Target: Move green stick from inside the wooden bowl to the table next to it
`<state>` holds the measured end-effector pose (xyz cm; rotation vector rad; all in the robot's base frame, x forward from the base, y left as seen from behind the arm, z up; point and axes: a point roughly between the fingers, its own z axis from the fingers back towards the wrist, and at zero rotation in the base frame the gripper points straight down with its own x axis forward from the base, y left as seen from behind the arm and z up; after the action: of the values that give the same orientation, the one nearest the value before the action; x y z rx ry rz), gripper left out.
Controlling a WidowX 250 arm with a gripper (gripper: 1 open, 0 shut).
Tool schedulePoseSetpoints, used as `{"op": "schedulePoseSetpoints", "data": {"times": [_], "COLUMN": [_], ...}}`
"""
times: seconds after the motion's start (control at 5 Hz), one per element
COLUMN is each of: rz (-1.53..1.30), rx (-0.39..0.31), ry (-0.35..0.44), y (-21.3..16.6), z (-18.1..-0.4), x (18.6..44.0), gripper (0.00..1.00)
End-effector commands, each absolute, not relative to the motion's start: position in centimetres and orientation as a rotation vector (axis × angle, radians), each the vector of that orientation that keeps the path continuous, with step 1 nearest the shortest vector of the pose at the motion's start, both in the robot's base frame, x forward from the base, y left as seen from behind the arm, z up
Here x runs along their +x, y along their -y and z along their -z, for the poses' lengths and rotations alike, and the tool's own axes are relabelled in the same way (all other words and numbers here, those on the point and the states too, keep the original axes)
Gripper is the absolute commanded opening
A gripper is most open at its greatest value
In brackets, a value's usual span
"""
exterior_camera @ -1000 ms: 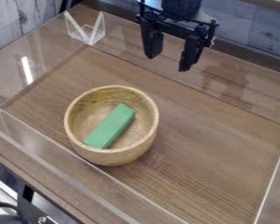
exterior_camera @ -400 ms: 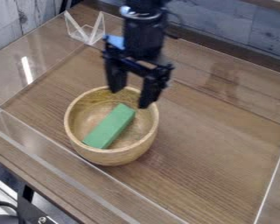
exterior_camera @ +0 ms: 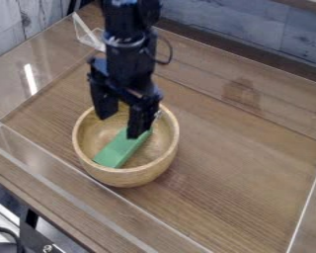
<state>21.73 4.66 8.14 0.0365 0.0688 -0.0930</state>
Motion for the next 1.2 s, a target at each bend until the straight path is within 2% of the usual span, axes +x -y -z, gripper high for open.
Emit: {"op": "schedulePoseSetpoints", "data": {"times": [0.0, 0.4, 1.0], "rz": [0.093, 0.085, 0.068], "rx": [0.058, 0.060, 0.056], "ry": [-0.010, 0.032, 0.055], "y": [-5.0, -4.5, -3.9], "z": [-7.8, -6.2, -5.2], "x": [21.5, 21.5, 22.0], "gripper": [1.00, 1.00, 1.00]}}
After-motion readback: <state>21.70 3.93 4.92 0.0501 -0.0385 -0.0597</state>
